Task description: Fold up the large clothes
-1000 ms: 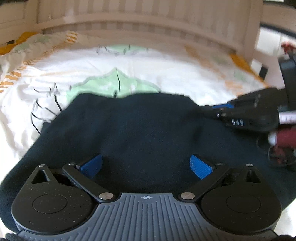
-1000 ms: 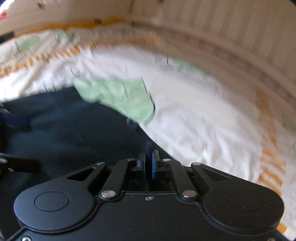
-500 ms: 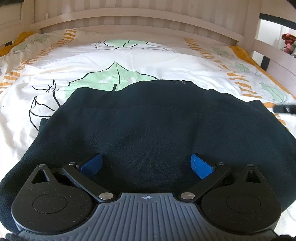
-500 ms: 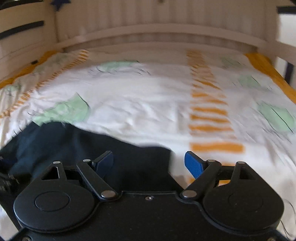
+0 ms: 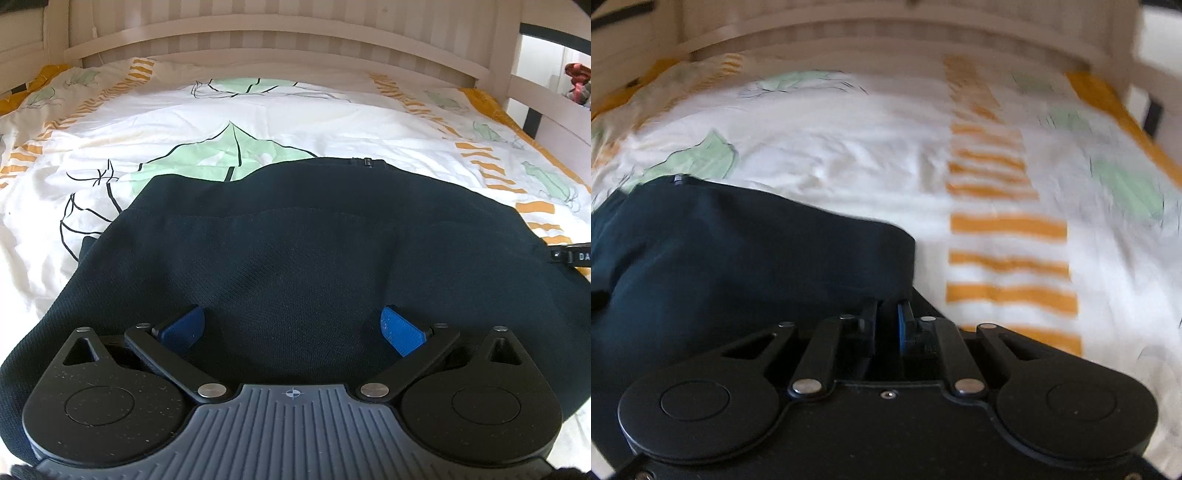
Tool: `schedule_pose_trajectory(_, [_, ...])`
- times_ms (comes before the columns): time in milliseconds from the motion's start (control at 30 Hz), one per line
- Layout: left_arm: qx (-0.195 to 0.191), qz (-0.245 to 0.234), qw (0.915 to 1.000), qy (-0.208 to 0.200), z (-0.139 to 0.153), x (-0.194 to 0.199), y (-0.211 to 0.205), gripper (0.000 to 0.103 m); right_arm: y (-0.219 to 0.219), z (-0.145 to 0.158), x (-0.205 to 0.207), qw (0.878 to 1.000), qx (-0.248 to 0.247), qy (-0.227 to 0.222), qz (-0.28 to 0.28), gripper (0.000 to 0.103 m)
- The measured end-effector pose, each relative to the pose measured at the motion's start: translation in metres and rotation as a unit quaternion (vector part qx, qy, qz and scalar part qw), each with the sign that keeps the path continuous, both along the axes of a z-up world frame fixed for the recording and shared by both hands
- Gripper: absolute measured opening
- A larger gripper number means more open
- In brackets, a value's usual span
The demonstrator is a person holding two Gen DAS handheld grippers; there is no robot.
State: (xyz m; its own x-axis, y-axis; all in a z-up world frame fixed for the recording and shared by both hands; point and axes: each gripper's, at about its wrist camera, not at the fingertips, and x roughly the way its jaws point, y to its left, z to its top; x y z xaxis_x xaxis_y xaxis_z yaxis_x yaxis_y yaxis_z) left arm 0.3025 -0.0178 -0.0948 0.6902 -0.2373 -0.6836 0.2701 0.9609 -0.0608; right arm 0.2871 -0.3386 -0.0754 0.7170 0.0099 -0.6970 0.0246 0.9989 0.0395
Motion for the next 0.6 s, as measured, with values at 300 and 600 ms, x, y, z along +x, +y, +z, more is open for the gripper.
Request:
schedule_pose_trajectory(300, [0.001,-0.001,1.0000,0.010,0.003,0.002,-0.001,0.103,-0.045,0.023,-0.055,0.988,0.145,-0.046,-0.031,0.088])
schedule_pose_trajectory(600, [0.002,-0.002,0.9999,0.013,0.005,0.002,-0.001,0.103,-0.056,-0.013,-0.100,0.957,0.290,0.000,-0.016,0.103])
